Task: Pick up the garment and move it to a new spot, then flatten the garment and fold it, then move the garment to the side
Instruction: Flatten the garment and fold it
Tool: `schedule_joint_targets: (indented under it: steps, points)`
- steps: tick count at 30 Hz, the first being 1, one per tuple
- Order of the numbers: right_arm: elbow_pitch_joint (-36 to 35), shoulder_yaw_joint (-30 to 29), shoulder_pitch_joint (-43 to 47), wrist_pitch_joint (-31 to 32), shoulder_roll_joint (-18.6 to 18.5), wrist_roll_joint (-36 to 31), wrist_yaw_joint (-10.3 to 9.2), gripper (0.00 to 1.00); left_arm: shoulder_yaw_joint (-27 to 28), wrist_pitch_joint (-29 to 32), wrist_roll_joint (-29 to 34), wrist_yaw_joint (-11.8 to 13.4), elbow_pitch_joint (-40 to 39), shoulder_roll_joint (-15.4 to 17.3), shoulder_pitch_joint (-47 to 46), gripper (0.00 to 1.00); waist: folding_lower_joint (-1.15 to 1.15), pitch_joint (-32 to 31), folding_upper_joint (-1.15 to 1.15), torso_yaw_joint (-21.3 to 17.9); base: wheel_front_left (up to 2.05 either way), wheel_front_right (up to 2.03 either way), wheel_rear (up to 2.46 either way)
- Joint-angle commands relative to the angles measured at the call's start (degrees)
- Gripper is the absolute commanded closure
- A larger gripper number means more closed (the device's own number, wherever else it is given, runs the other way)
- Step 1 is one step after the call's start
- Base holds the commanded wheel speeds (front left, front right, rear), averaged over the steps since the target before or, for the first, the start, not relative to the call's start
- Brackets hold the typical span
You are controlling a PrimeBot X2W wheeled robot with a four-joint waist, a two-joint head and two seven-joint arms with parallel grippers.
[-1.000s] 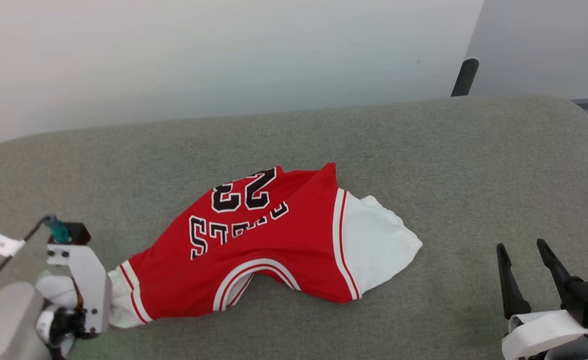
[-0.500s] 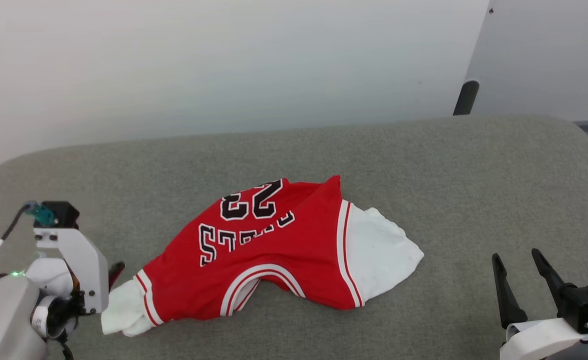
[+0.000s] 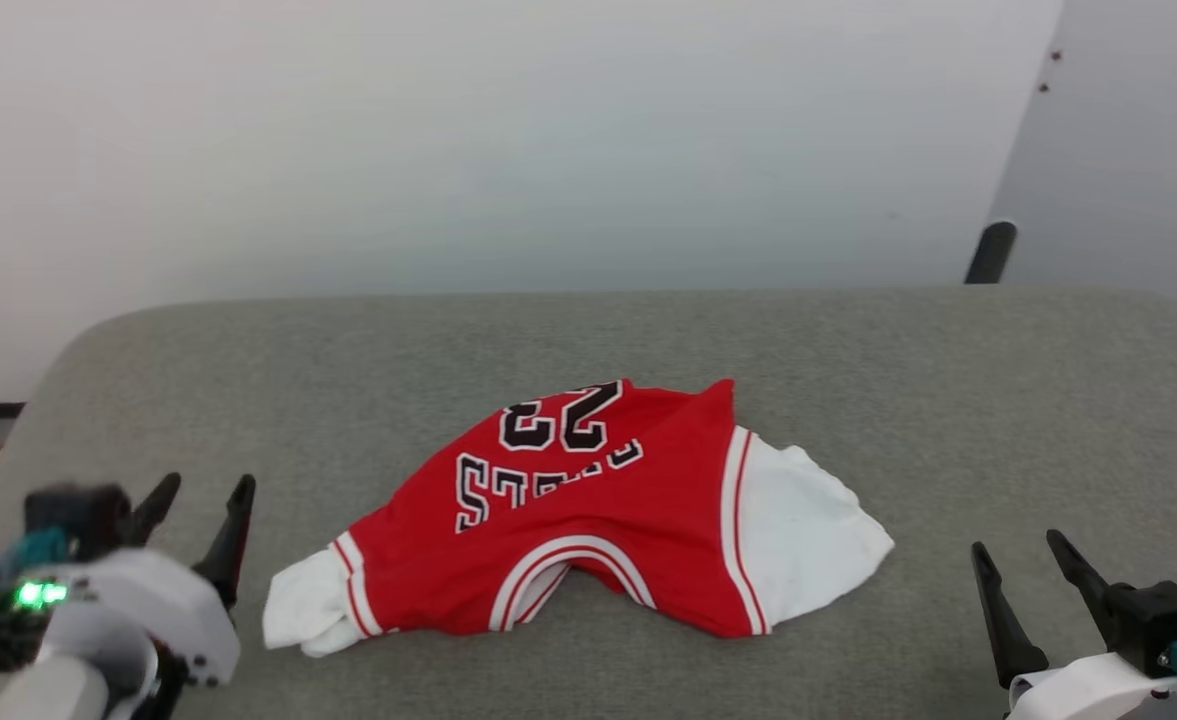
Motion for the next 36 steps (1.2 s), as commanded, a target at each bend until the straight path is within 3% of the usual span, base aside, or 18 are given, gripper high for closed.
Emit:
schedule_joint_targets:
  steps: [1, 6, 10, 14, 19, 27, 36]
  points:
    - [-0.24, 0.59, -0.05, 0.93, -0.87, 0.81, 0.00, 0.00, 0.85, -4.64, 0.90, 0.74, -1.20, -0.18, 2.65, 0.00, 0.00, -0.42, 0.00, 1.82, 0.00, 0.00, 0.00]
    - [-0.16, 1.46, -1.23, 3.99, -2.50, 2.55, 0.00, 0.00, 3.17, -12.93, 2.28, 2.33, -2.82, -1.17, 7.89, 0.00, 0.00, 0.13, 0.00, 4.28, 0.00, 0.00, 0.00]
    - [0.51, 1.82, -2.52, 7.18, -3.76, 3.61, 0.00, 0.00, 5.51, -14.75, 4.73, 3.12, -4.02, -2.76, 11.35, 0.00, 0.00, 0.91, 0.00, 6.05, 0.00, 0.00, 0.00]
    - [1.38, 1.65, -3.68, 10.10, -5.02, 4.66, 0.00, 0.00, 10.87, -14.82, 8.81, 3.04, -7.40, -6.51, 14.20, 0.00, 0.00, 1.91, 0.00, 7.86, 0.00, 0.00, 0.00]
    - [2.61, 1.63, -5.66, 14.44, -6.87, 7.09, 0.00, 0.00, 16.69, -14.77, 14.03, 0.96, -10.03, -11.81, 16.90, 0.00, 0.00, 3.69, 0.00, 10.05, 0.00, 0.00, 0.00]
    - [5.83, 1.89, -9.85, 21.57, -9.15, 10.21, 0.00, 0.00, 21.10, -14.77, 21.08, -4.09, -11.30, -18.91, 15.32, 0.00, 0.00, 8.29, 0.00, 13.41, 0.00, 0.00, 0.00]
    - [11.03, 2.36, -12.70, 28.62, -9.40, 12.17, -0.01, 0.00, 24.26, -14.78, 25.31, -7.39, -10.63, -23.38, 13.31, 0.00, 0.00, 10.72, 0.00, 15.42, 0.00, 0.00, 0.00]
